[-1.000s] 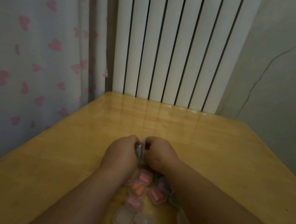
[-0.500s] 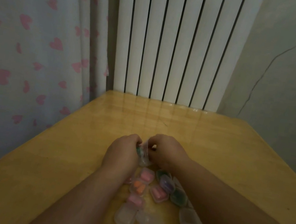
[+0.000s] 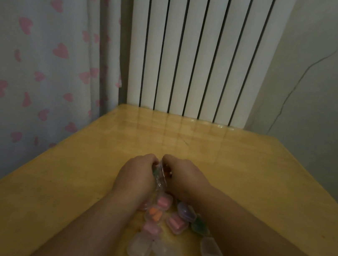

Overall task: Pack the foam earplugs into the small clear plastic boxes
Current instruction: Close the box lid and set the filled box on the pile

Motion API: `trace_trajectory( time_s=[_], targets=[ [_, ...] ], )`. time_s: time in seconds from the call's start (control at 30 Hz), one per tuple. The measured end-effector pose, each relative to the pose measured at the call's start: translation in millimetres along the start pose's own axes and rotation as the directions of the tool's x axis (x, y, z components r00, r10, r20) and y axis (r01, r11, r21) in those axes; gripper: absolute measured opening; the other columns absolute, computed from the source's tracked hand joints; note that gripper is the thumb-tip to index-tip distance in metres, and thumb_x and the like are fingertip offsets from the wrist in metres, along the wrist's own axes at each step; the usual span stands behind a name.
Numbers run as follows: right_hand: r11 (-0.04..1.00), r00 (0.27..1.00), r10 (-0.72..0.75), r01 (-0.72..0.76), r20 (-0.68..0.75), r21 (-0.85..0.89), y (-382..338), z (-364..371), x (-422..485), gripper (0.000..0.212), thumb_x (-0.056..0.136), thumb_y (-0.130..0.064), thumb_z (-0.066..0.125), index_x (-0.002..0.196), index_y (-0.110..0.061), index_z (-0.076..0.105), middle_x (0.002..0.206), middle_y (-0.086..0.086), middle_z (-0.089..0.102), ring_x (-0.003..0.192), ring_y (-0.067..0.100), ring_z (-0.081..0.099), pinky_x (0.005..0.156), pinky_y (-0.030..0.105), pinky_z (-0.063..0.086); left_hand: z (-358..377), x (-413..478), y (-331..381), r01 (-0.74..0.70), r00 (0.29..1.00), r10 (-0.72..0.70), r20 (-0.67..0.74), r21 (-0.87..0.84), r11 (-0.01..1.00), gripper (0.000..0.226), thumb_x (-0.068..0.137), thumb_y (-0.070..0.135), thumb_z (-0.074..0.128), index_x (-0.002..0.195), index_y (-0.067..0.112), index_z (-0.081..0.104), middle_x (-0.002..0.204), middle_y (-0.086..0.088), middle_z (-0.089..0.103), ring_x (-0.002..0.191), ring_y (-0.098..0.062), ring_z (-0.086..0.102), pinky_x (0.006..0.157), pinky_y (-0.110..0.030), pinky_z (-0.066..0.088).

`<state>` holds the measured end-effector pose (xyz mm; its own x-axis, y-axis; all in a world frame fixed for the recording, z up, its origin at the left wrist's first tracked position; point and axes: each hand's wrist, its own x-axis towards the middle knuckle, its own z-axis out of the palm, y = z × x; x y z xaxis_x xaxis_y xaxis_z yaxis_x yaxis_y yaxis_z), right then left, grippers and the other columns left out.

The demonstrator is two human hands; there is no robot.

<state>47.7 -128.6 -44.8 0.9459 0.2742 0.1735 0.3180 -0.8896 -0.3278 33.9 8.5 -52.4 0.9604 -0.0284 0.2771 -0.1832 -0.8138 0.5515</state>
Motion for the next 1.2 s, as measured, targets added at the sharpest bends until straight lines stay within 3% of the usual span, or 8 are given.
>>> trace_trajectory(
  time_s=[0.13, 0.3, 0.5, 0.67, 0.87, 1.0, 1.1, 1.2],
  targets=[
    [0.989, 0.990, 0.069, -0.052, -0.124, 0.135, 3.4, -1.1, -0.2, 0.010, 0.085, -0.021, 0.057, 0.088, -0.030, 0.059, 0.096, -0.003, 0.068, 0.086, 0.020, 0.062, 0.074, 0.036, 0.054, -0.1, 0.1, 0.6, -0.003, 1.000, 0.003, 0.002, -0.004, 1.000, 0.032, 0.083, 0.012, 0.058, 0.112, 0.024, 0.064, 0.109, -0.001, 0.067, 0.100, -0.021, 0.060, 0.082, -0.034, 0.049],
    [0.935, 0.963, 0.189, -0.117, -0.190, 0.336, 5.0, -3.7, 2.4, 0.017, 0.081, -0.017, 0.066, 0.079, -0.032, 0.059, 0.085, -0.011, 0.065, 0.079, 0.011, 0.060, 0.069, 0.028, 0.053, -0.9, -0.3, 1.5, 0.007, 1.000, -0.007, 0.015, 0.004, 1.000, 0.039, 0.083, 0.008, 0.060, 0.119, 0.022, 0.062, 0.115, -0.001, 0.064, 0.106, -0.022, 0.059, 0.084, -0.031, 0.047],
    [0.906, 0.965, 0.245, -0.193, -0.095, 0.376, 3.3, -2.5, -0.3, 0.011, 0.087, -0.021, 0.061, 0.091, -0.031, 0.057, 0.089, -0.004, 0.064, 0.078, 0.014, 0.063, 0.071, 0.035, 0.058, -2.1, -2.0, 2.1, 0.007, 1.000, -0.007, 0.022, -0.014, 1.000, 0.041, 0.082, 0.006, 0.059, 0.119, 0.021, 0.062, 0.116, -0.004, 0.066, 0.108, -0.022, 0.060, 0.091, -0.037, 0.050],
    [0.878, 0.932, 0.328, -0.241, -0.153, 0.413, 2.9, -11.8, -4.4, 0.013, 0.084, -0.017, 0.062, 0.089, -0.029, 0.059, 0.082, -0.008, 0.061, 0.071, 0.007, 0.056, 0.057, 0.022, 0.044, -0.1, 0.0, 0.4, 0.015, 1.000, -0.015, 0.004, -0.004, 1.000, 0.040, 0.083, 0.005, 0.057, 0.119, 0.023, 0.063, 0.117, -0.001, 0.065, 0.108, -0.021, 0.059, 0.092, -0.036, 0.050],
    [0.698, 0.829, 0.519, -0.269, -0.209, 0.664, 4.0, -26.5, -26.0, 0.009, 0.084, -0.016, 0.066, 0.091, -0.020, 0.064, 0.075, -0.009, 0.062, 0.058, 0.009, 0.052, 0.047, 0.022, 0.039, 3.0, 1.7, -3.1, -0.028, 0.999, 0.030, -0.022, 0.100, 0.995, 0.042, 0.083, 0.005, 0.052, 0.116, 0.027, 0.066, 0.115, -0.002, 0.065, 0.110, -0.024, 0.057, 0.091, -0.035, 0.049],
    [0.580, 0.814, 0.548, -0.205, -0.192, 0.788, 3.0, -31.5, -48.2, 0.009, 0.082, -0.015, 0.068, 0.089, -0.020, 0.066, 0.082, 0.000, 0.067, 0.065, 0.014, 0.052, 0.058, 0.032, 0.044, -4.2, 1.9, 3.7, -0.014, 0.996, 0.031, -0.084, 0.198, 0.980, 0.034, 0.088, 0.020, 0.050, 0.113, 0.033, 0.070, 0.124, 0.008, 0.059, 0.118, -0.022, 0.047, 0.097, -0.032, 0.039],
    [0.545, 0.830, 0.525, -0.155, -0.191, 0.824, 2.1, -37.8, -66.5, 0.010, 0.082, -0.015, 0.070, 0.089, -0.021, 0.067, 0.086, 0.005, 0.069, 0.067, 0.011, 0.053, 0.062, 0.031, 0.043, -16.1, -2.6, 12.8, -0.028, 0.975, 0.009, -0.221, -0.081, 0.996, 0.023, 0.086, 0.019, 0.056, 0.098, 0.031, 0.071, 0.111, 0.008, 0.062, 0.109, -0.016, 0.053, 0.089, -0.032, 0.042],
    [0.525, 0.852, 0.485, -0.102, -0.198, 0.845, 1.8, -43.6, -82.4, 0.011, 0.083, -0.013, 0.071, 0.090, -0.020, 0.068, 0.082, 0.005, 0.069, 0.063, 0.009, 0.053, 0.059, 0.028, 0.042, -25.0, -15.8, 31.4, -0.126, 0.990, 0.066, -0.129, -0.551, 0.825, 0.009, 0.084, 0.019, 0.070, 0.083, 0.028, 0.072, 0.083, 0.013, 0.070, 0.081, 0.000, 0.063, 0.067, -0.023, 0.050]
  ],
)
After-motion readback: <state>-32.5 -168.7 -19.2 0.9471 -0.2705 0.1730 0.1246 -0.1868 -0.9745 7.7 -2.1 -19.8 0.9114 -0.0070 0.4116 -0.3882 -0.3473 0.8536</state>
